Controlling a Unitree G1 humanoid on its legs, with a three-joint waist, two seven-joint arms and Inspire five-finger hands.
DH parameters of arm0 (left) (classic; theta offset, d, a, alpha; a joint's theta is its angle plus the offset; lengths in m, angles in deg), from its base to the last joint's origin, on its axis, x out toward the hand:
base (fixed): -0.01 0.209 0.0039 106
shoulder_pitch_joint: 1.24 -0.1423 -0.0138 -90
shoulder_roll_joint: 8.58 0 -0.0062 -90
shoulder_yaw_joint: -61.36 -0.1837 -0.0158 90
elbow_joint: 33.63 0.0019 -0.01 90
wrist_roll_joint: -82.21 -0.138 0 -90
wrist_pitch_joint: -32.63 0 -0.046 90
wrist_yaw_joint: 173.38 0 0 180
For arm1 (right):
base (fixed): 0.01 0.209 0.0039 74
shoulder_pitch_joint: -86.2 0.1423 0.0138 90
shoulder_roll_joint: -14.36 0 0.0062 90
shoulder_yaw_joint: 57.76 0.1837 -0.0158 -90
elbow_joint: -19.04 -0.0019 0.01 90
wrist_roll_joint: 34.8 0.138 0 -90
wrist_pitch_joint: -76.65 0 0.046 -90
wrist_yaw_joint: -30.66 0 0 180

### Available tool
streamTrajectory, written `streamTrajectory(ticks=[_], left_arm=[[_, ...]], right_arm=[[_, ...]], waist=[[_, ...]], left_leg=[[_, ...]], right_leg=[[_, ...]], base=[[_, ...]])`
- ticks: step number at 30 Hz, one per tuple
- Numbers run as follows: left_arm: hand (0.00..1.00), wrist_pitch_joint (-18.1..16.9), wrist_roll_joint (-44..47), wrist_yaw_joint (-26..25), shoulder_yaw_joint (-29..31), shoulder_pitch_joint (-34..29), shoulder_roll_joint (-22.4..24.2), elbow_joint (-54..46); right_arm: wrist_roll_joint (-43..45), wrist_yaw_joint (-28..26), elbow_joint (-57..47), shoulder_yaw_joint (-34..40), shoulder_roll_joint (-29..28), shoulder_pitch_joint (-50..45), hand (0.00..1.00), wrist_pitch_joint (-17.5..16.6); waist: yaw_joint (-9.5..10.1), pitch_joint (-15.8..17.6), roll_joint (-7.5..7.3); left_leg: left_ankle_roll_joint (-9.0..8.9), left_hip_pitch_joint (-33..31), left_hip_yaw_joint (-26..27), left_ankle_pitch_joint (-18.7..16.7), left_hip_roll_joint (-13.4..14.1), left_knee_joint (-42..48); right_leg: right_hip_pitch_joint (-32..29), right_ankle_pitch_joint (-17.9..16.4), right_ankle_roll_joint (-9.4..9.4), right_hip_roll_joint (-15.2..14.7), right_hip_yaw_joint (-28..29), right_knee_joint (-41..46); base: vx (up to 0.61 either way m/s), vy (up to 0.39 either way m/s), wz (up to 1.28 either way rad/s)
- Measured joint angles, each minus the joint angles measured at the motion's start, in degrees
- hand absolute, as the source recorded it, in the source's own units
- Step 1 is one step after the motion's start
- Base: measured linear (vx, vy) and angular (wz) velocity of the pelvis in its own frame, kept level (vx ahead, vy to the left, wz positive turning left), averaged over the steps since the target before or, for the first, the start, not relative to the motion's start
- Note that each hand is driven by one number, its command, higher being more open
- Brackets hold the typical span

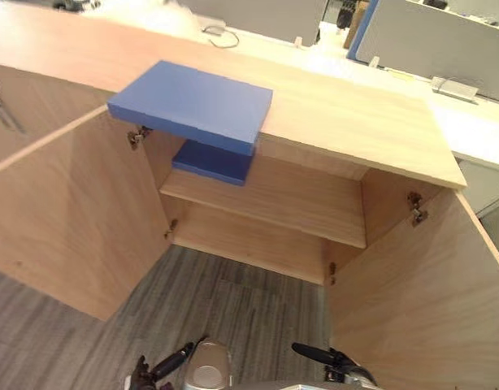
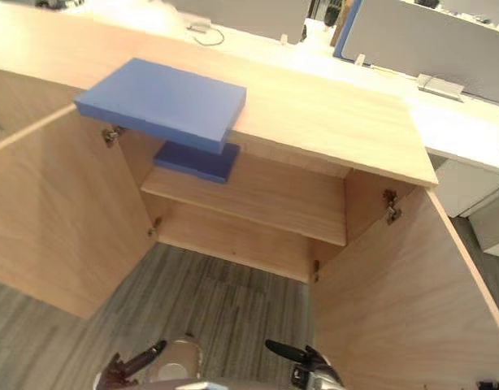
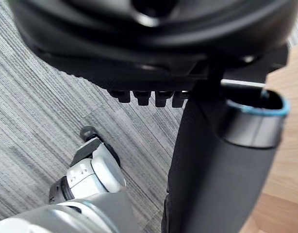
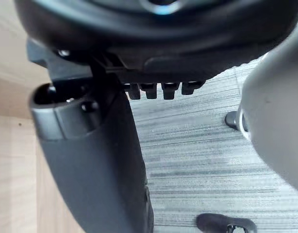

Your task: Walk over to the cabinet, pick up the folder, carry it to the office cabinet, place the folder inside the office cabinet, then close the office cabinet door

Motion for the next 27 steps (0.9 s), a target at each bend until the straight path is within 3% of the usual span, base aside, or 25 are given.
streamTrajectory(ticks=[3,6,7,9,10,11,12,13,14,15,16,17,19,20,21,24,27], left_arm=[[1.00,-0.1,0.0,0.0,0.2,0.2,0.2,0.6],[1.00,0.0,0.0,0.1,0.2,-0.3,1.1,2.7],[1.00,0.0,0.0,0.1,0.3,-0.8,1.4,3.0],[1.00,0.0,0.0,-0.1,0.3,-1.2,1.2,3.1],[1.00,0.1,-0.1,-0.1,0.2,-2.1,0.8,3.3],[1.00,0.5,-0.2,0.0,0.1,-3.3,0.3,3.3],[1.00,0.8,-0.3,0.1,0.1,-3.6,0.0,3.3],[1.00,1.2,-0.8,0.4,0.0,-4.6,-0.3,3.3],[1.00,1.4,-0.8,0.5,-0.1,-4.8,-0.5,3.3],[1.00,1.6,-0.9,0.7,0.0,-4.8,-0.7,3.8],[1.00,1.8,-0.9,0.7,0.0,-4.7,-0.7,4.1],[1.00,2.0,-0.9,0.7,-0.3,-4.4,-0.7,4.4],[1.00,2.0,-0.9,0.9,-1.1,-4.3,-0.7,4.7],[1.00,2.0,-1.3,1.6,-1.4,-4.2,-0.7,5.2],[1.00,2.0,-1.3,2.0,-1.3,-4.0,0.2,5.3],[1.00,1.9,-1.8,2.0,-1.4,-4.1,1.3,5.2],[1.00,1.9,-1.8,2.4,-1.4,-4.5,1.5,5.2]], right_arm=[[0.0,-0.6,-2.3,0.8,-1.3,0.0,1.00,-0.5],[-0.1,-1.3,-2.1,3.5,0.0,-1.7,1.00,-0.4],[-0.5,-1.6,-1.7,4.3,1.5,-2.2,1.00,0.3],[-0.5,-1.8,-1.8,5.1,2.2,-2.1,1.00,0.0],[-0.8,-1.9,-2.0,5.0,2.7,-2.0,1.00,0.0],[-1.6,-1.9,-2.0,4.9,2.8,-2.0,1.00,-0.1],[-1.6,-1.9,-1.8,4.7,2.8,-2.0,1.00,-0.1],[-1.6,-2.0,-1.7,3.2,2.8,-1.9,1.00,-0.1],[-1.6,-2.1,-1.6,2.5,2.8,-1.8,1.00,-0.3],[-1.7,-2.4,-1.2,1.9,2.8,-1.3,1.00,-0.4],[-1.7,-2.5,-1.2,1.4,2.8,-0.8,1.00,-0.4],[-1.7,-2.6,-1.2,-0.3,2.6,-0.1,1.00,-0.4],[-1.7,-2.8,-1.3,-2.3,2.2,0.0,1.00,-0.6],[-1.7,-2.9,-1.2,-2.4,1.9,-0.2,1.00,-0.6],[-2.1,-2.9,-1.4,-2.4,1.8,-0.8,1.00,-0.4],[-3.9,-2.8,-2.8,-3.5,1.8,-1.6,1.00,-0.2],[-3.9,-2.8,-2.9,-3.9,1.6,-1.9,1.00,0.4]], waist=[[-0.04,-0.6,0.42],[-0.25,-1.8,3.11],[-0.25,-2.1,3.40],[-0.51,-2.0,3.16],[-0.98,-1.8,2.99],[-1.22,-1.5,3.26],[-1.24,-1.7,3.09],[-1.24,-1.7,2.85],[-1.24,-1.6,2.69],[-1.15,-1.5,2.74],[-1.13,-1.5,2.87],[-1.23,-1.2,3.38],[-1.30,-1.1,3.26],[-1.27,-1.2,2.70],[-1.03,-1.9,3.24],[-1.04,-2.8,4.80],[-1.02,-3.8,5.20]], left_leg=[[0.64,2.2,0.7,-0.8,-2.8,1.6],[3.19,6.8,0.5,-2.9,-4.4,-2.2],[4.29,9.2,1.8,-3.5,-5.8,-5.1],[4.94,10.6,2.8,-3.7,-7.1,-5.5],[5.75,12.3,3.7,-4.3,-7.7,-5.3],[6.64,14.1,4.2,-4.8,-7.7,-5.1],[6.86,14.8,4.4,-5.1,-7.5,-5.0],[7.13,15.6,4.7,-5.8,-7.0,-4.7],[7.32,15.7,4.7,-5.9,-6.7,-4.6],[7.57,15.5,4.8,-6.1,-5.6,-4.7],[7.58,15.5,4.8,-6.1,-4.8,-5.0],[7.25,16.0,4.6,-5.9,-2.9,-6.3],[6.52,16.7,4.3,-5.6,-2.2,-7.2],[5.68,17.1,3.6,-5.8,-3.2,-7.7],[5.10,17.0,3.2,-5.8,-2.6,-8.7],[3.14,17.1,2.5,-4.0,-0.4,-12.8],[2.00,17.3,2.3,-2.9,1.3,-15.9]], right_leg=[[1.1,1.9,1.53,-3.1,1.5,0.2],[-0.6,1.7,1.54,-6.7,3.7,6.5],[-4.4,0.5,-0.75,-10.8,4.5,15.6],[-6.8,0.1,-5.15,-14.5,3.9,22.6],[-8.3,0.9,-11.13,-17.3,2.5,28.4],[-8.3,3.0,-13.94,-19.1,0.8,31.9],[-8.1,4.0,-14.10,-19.6,0.4,32.8],[-8.3,6.3,-12.20,-20.1,-0.1,34.4],[-8.5,6.8,-11.27,-20.0,-0.1,34.8],[-9.8,4.3,-7.89,-18.6,0.4,35.6],[-10.8,2.3,-5.99,-17.1,1.1,35.6],[-12.6,-1.9,-3.05,-11.9,1.8,32.2],[-12.9,-2.1,-2.57,-7.3,1.8,24.3],[-11.5,-1.6,-2.73,-6.4,0.1,19.0],[-10.1,-2.4,-1.65,-5.3,-0.8,15.1],[-9.9,-1.1,-2.31,-1.9,-2.4,9.9],[-9.0,0.4,-3.14,1.1,-3.2,5.3]], base=[[0.19,0.147,-0.35],[0.09,0.176,-0.46],[0.05,0.181,-0.48],[0.02,0.116,-0.31],[0.03,0.143,-0.23],[0.03,0.114,-0.22],[0.06,0.109,-0.20],[0.04,0.042,-0.13],[0.05,0.031,-0.17],[0.02,-0.027,-0.13],[0.01,-0.096,-0.15],[-0.01,-0.113,-0.07],[-0.01,-0.169,0.11],[0.02,-0.222,0.22],[0.04,-0.203,0.19],[0.09,-0.215,0.10],[0.11,-0.145,-0.02]])
